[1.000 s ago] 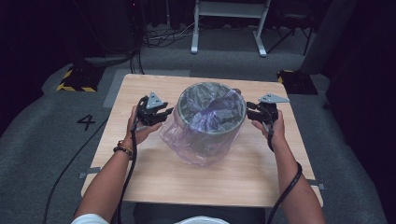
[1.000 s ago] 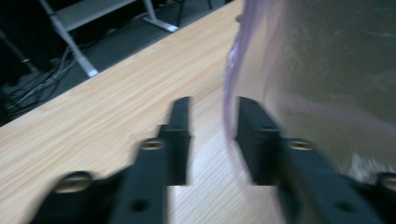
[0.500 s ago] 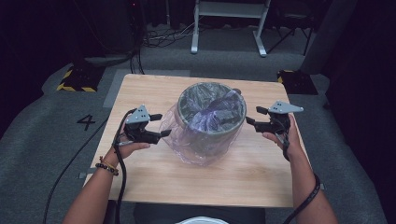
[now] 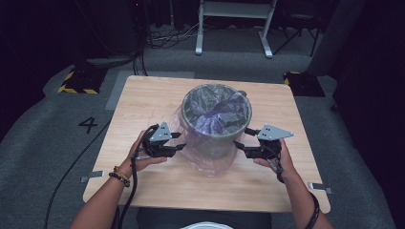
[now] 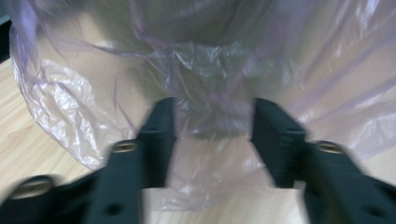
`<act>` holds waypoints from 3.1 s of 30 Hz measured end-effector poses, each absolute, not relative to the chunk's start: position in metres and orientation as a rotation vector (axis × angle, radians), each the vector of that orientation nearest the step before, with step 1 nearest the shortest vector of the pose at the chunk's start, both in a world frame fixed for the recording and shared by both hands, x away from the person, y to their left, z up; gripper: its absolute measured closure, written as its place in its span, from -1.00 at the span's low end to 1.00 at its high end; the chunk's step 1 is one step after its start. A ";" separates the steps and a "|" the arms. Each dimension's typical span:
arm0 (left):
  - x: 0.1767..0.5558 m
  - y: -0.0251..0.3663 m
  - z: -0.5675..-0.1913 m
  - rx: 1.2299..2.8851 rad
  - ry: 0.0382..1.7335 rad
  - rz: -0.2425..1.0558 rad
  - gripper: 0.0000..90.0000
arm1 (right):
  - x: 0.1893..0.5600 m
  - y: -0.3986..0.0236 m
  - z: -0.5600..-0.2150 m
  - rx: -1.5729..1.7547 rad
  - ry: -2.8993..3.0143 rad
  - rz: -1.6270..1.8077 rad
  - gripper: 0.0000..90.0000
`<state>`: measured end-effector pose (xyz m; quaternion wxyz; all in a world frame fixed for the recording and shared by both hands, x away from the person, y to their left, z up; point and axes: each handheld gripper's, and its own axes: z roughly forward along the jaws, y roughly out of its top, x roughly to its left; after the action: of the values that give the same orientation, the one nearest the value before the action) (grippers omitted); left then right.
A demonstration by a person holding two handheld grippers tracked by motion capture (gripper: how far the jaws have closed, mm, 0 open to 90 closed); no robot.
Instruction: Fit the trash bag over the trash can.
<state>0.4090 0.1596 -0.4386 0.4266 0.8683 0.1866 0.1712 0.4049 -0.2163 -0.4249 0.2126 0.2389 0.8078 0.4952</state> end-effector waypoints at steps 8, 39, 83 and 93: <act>0.413 0.143 -0.455 2.223 0.456 0.439 0.84 | 0.408 -0.220 -0.436 0.686 2.245 1.390 0.89; 0.407 0.191 -0.417 1.934 0.638 0.508 -0.41 | 0.417 -0.224 -0.334 0.632 2.066 1.501 -0.15; 0.397 0.194 -0.396 1.902 0.604 0.528 -0.65 | 0.489 -0.159 -0.330 0.790 2.422 1.109 -0.27; 0.379 0.202 -0.431 2.089 0.636 0.538 -0.65 | 0.495 -0.158 -0.329 0.823 2.441 1.082 -0.28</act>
<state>0.3794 0.2020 -0.4310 0.4314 0.8380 0.2552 0.2158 0.4948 -0.1579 -0.3292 0.1730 0.2903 0.8604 0.3815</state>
